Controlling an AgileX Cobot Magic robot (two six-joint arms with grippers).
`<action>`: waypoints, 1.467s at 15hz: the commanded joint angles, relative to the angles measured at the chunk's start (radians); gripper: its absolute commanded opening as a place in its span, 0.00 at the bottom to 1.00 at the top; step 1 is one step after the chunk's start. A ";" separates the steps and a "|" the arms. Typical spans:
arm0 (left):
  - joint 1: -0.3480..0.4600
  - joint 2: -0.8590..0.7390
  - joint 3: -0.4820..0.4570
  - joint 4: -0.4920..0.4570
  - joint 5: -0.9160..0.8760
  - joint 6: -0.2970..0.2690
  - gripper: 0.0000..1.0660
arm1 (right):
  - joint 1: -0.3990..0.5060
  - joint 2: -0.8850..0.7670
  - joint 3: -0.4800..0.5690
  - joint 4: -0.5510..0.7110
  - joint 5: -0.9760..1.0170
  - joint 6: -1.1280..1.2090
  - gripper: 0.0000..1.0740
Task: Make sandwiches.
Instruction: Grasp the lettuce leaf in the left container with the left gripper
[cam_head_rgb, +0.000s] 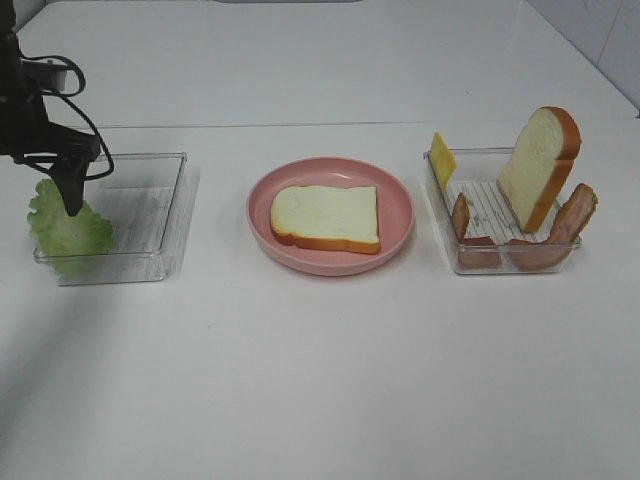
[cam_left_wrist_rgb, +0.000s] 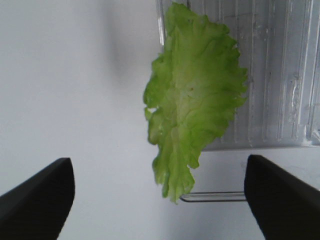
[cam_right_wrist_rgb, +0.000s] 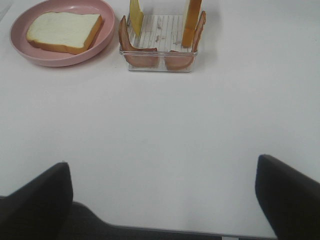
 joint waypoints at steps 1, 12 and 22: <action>0.004 0.025 0.001 -0.010 0.007 0.003 0.79 | -0.005 0.000 0.005 0.000 -0.006 -0.003 0.90; 0.004 0.051 0.001 -0.014 -0.039 0.019 0.29 | -0.005 0.000 0.005 0.000 -0.006 -0.003 0.90; 0.001 0.012 0.001 -0.046 -0.048 0.047 0.00 | -0.005 0.000 0.005 0.000 -0.006 -0.003 0.90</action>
